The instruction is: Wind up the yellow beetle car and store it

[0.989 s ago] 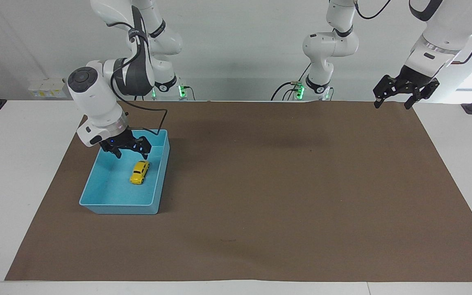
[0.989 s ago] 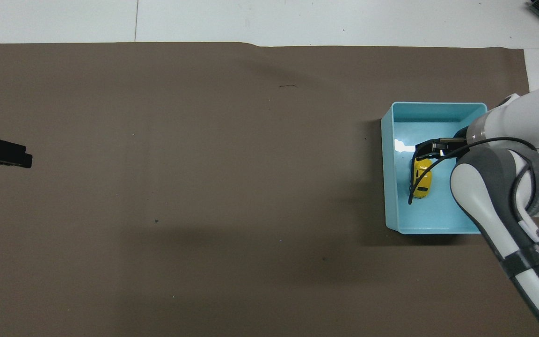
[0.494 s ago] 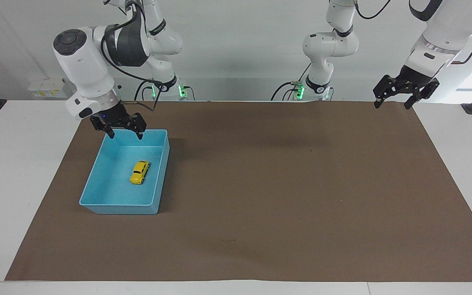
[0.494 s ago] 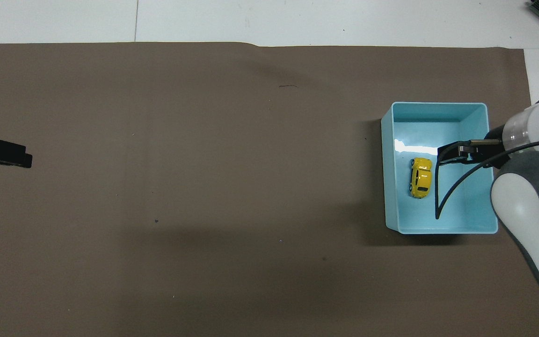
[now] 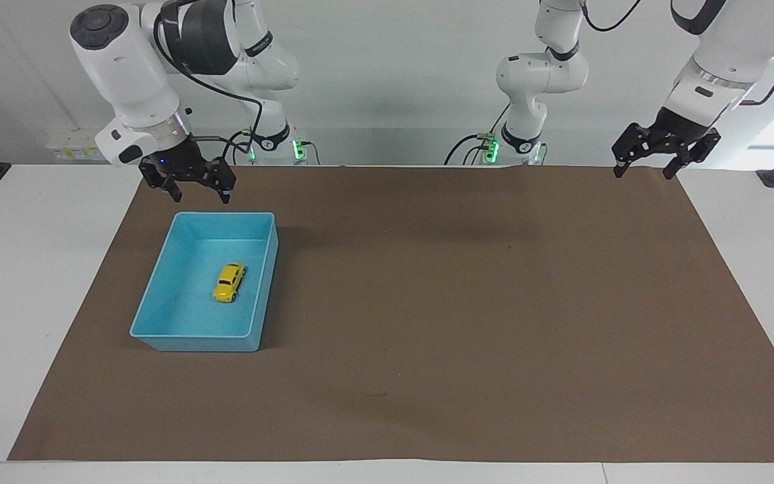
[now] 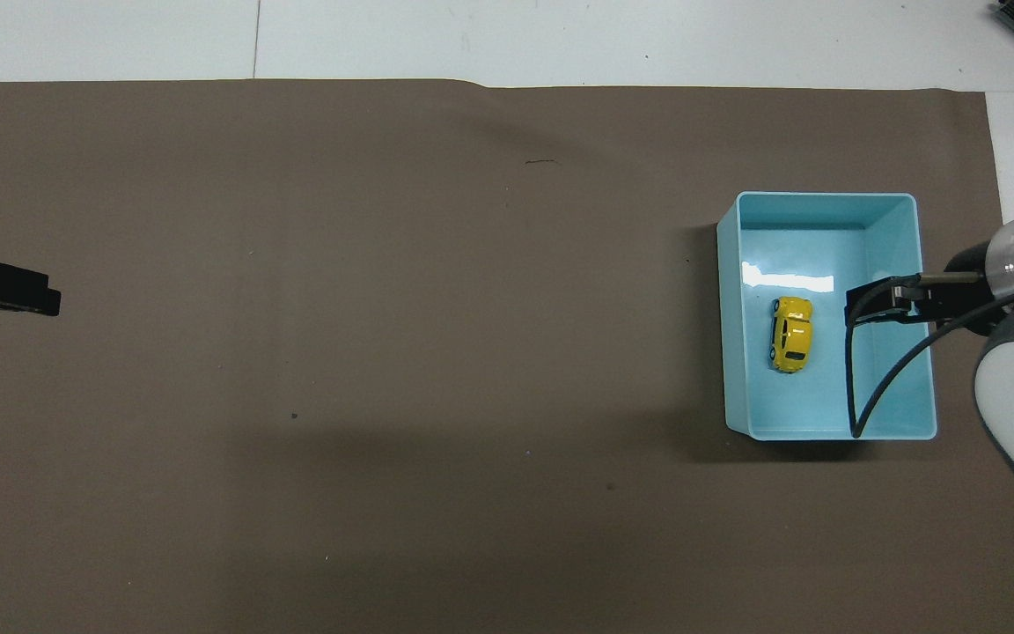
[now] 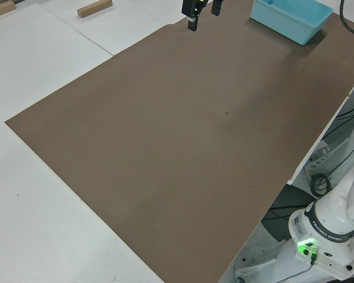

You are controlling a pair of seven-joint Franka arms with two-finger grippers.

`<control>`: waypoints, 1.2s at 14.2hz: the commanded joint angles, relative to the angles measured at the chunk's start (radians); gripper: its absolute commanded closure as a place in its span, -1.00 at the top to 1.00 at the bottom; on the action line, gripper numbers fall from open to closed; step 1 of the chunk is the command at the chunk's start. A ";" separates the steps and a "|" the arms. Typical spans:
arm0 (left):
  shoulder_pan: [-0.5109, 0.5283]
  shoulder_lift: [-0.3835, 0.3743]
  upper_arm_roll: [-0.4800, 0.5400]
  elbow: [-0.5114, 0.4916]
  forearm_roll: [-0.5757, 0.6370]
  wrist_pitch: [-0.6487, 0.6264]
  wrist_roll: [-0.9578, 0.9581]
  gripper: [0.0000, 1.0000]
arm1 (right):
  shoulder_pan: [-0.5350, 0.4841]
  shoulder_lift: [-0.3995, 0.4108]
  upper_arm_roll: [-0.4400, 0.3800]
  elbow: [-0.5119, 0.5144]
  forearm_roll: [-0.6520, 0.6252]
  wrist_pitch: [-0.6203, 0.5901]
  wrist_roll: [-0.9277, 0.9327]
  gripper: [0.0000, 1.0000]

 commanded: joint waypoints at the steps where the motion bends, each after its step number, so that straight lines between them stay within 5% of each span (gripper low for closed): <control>1: 0.002 -0.017 0.000 -0.012 0.010 -0.004 -0.001 1.00 | -0.009 0.023 0.005 0.096 0.008 -0.087 0.015 1.00; 4: 0.002 -0.016 0.000 -0.012 0.010 -0.004 -0.001 1.00 | -0.012 0.043 0.005 0.154 0.008 -0.161 0.015 1.00; 17: 0.002 -0.016 0.000 -0.012 0.010 -0.004 -0.001 1.00 | -0.007 0.043 0.005 0.145 0.005 -0.121 0.012 1.00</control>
